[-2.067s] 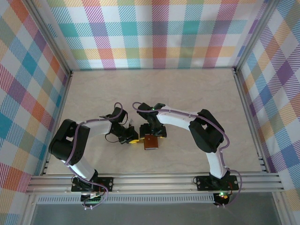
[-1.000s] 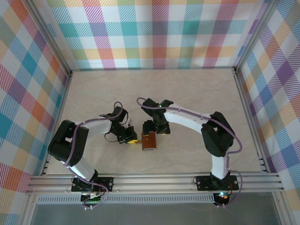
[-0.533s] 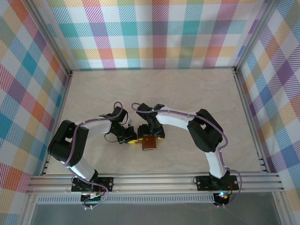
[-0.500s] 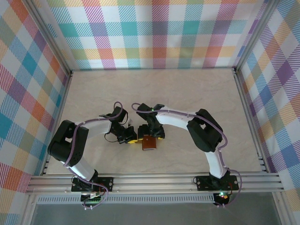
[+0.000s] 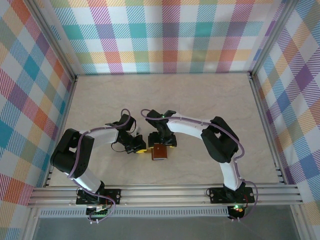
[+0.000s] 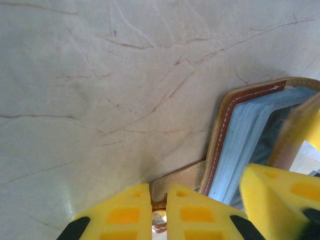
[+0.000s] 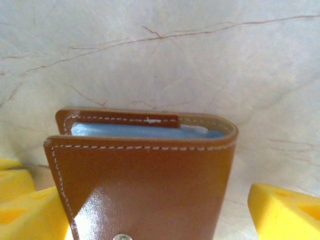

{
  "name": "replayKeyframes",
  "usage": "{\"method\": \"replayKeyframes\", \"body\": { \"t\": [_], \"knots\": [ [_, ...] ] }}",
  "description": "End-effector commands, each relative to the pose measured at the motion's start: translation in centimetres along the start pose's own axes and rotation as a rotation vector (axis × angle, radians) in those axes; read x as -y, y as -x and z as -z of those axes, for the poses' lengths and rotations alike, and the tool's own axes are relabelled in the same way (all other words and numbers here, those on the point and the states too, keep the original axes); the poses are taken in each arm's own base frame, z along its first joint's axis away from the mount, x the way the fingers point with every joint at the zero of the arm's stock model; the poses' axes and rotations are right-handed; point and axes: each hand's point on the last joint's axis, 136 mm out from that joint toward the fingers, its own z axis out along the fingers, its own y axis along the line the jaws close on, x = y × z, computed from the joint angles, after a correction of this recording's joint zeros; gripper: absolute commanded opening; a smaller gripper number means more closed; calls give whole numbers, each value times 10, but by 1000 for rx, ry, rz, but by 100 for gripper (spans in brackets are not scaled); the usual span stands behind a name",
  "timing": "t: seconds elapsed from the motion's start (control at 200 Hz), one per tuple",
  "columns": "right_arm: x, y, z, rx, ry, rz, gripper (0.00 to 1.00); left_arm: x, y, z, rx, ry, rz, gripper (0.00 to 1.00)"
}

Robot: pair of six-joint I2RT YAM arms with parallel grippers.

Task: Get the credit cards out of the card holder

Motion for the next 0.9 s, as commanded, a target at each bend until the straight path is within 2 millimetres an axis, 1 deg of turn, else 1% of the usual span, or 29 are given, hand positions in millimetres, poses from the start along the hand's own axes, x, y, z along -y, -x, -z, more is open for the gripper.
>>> {"method": "replayKeyframes", "body": {
  "t": [0.0,0.085,0.205,0.405,0.48,0.5,0.505,0.57,0.63,0.675,0.71,0.775,0.84,0.895],
  "knots": [
    [6,-1,31,44,-28,20,88,-12,-5,-1,-4,50,-2,10],
    [12,-2,37,54,-42,23,87,-12,-4,1,1,58,-1,10],
    [19,-4,42,59,-42,28,84,-13,-4,3,4,68,0,10],
    [33,-4,48,67,-31,26,61,-15,-3,9,9,108,-4,12],
    [35,-6,49,66,-6,32,53,-13,0,14,26,117,-12,17],
    [34,-6,49,66,2,34,48,-12,0,15,29,120,-10,19],
    [34,-6,50,67,4,35,46,-11,1,16,30,120,-10,20],
    [32,-7,50,69,31,40,35,-4,3,21,42,115,-18,26],
    [29,-8,52,71,58,46,24,3,6,28,61,128,-32,36],
    [28,-7,52,73,74,48,16,9,7,35,79,147,-50,40],
    [27,-8,53,72,84,50,12,13,8,41,94,171,-65,44],
    [26,-8,54,73,96,53,8,23,9,52,127,224,-98,49],
    [25,-9,54,75,111,49,4,38,9,59,149,248,-126,51],
    [25,-10,57,77,129,38,0,51,7,60,155,240,-135,51]
  ]
}}
